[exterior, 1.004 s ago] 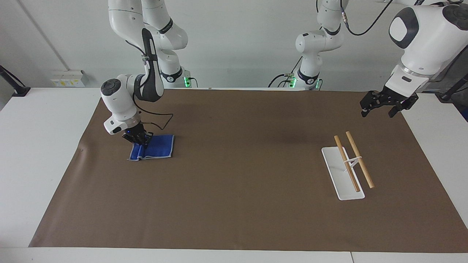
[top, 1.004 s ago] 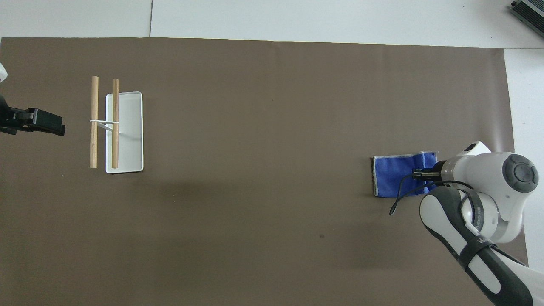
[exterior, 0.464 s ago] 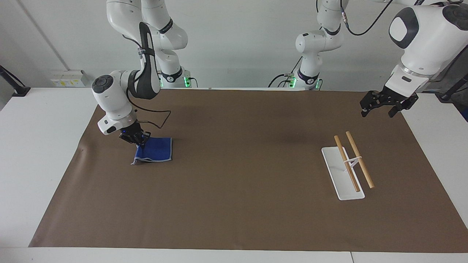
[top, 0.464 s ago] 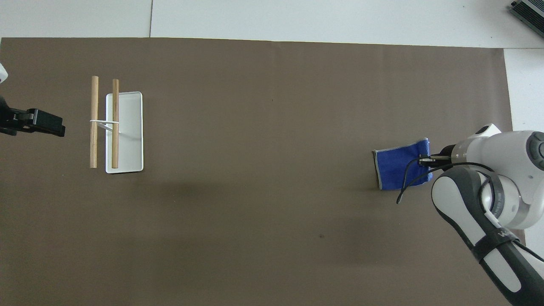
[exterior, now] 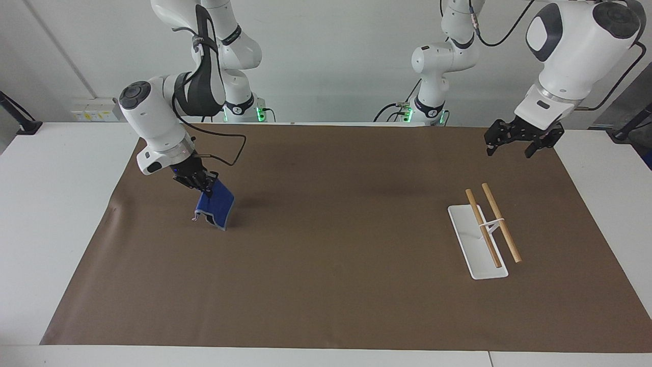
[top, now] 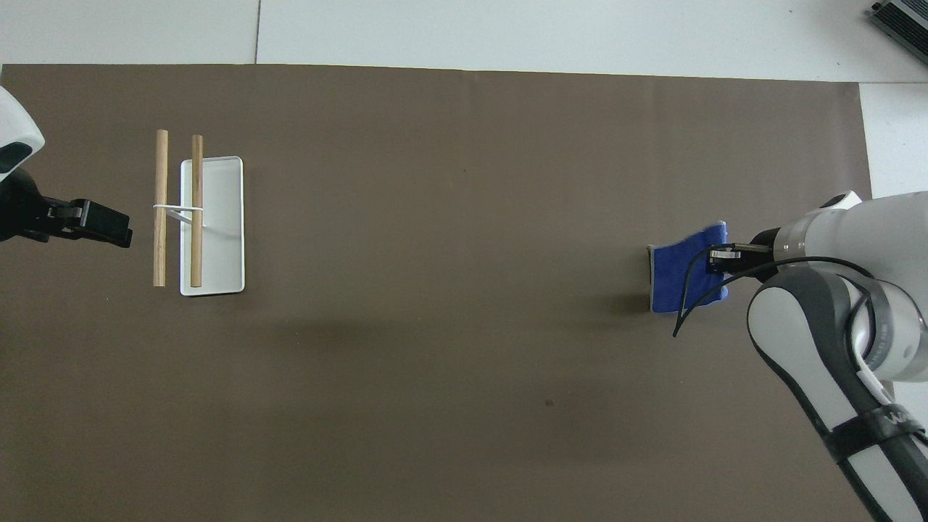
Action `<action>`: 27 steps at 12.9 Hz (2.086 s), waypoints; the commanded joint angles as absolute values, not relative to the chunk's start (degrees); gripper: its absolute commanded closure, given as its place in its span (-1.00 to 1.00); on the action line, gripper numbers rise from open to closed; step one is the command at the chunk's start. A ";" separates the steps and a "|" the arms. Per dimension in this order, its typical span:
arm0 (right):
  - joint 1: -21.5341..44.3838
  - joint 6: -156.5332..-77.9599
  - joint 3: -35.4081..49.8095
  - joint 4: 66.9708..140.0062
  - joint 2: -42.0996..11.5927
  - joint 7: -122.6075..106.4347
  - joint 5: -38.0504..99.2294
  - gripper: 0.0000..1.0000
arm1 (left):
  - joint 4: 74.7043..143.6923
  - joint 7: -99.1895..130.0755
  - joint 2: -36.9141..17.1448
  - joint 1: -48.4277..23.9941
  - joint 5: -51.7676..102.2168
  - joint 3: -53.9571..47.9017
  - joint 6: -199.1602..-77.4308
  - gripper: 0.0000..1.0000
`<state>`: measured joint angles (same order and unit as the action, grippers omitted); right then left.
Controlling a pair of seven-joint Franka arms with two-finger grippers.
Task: Right arm passes towel to left arm to hang
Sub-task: 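Carry the towel toward center while the left gripper reaches toward it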
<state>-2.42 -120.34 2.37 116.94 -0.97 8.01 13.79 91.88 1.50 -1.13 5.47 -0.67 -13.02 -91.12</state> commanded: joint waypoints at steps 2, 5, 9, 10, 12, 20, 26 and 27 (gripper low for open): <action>-2.81 -117.86 4.65 111.72 -2.37 17.29 25.09 1.00 | 97.19 21.53 1.49 0.37 -0.09 -12.39 -99.98 -1.00; -0.19 -119.44 6.15 109.26 -3.60 27.82 33.64 1.00 | 103.08 47.90 3.42 -3.33 -0.09 -12.39 -110.45 -1.00; 5.70 -126.98 6.15 109.51 -4.30 41.81 45.58 1.00 | 103.36 77.81 3.25 -4.22 -0.09 -14.67 -114.96 -1.00; 7.02 -128.74 6.15 109.69 -4.48 44.45 48.83 1.00 | 103.36 81.96 3.16 -4.13 -0.09 -15.90 -115.31 -1.00; 8.17 -131.04 6.15 109.77 -5.09 48.50 56.48 1.00 | 103.45 93.36 3.25 -4.13 0.00 -18.01 -116.98 -1.00; 17.39 -144.65 6.15 110.13 -7.56 58.45 77.14 1.00 | 113.37 116.87 3.88 -4.04 5.54 -30.14 -135.31 -1.00; 17.84 -144.14 6.15 110.48 -7.38 57.84 77.35 1.00 | 115.13 117.16 0.09 -4.22 5.54 -31.90 -141.76 0.02; 17.84 -143.97 6.15 112.57 -6.77 56.61 76.82 1.00 | 115.75 116.81 0.17 -4.13 5.54 -31.90 -142.72 0.37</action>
<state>18.20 -144.32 5.97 110.64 -7.42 58.03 76.17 113.60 117.16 -0.65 -4.14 4.62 -31.79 -140.24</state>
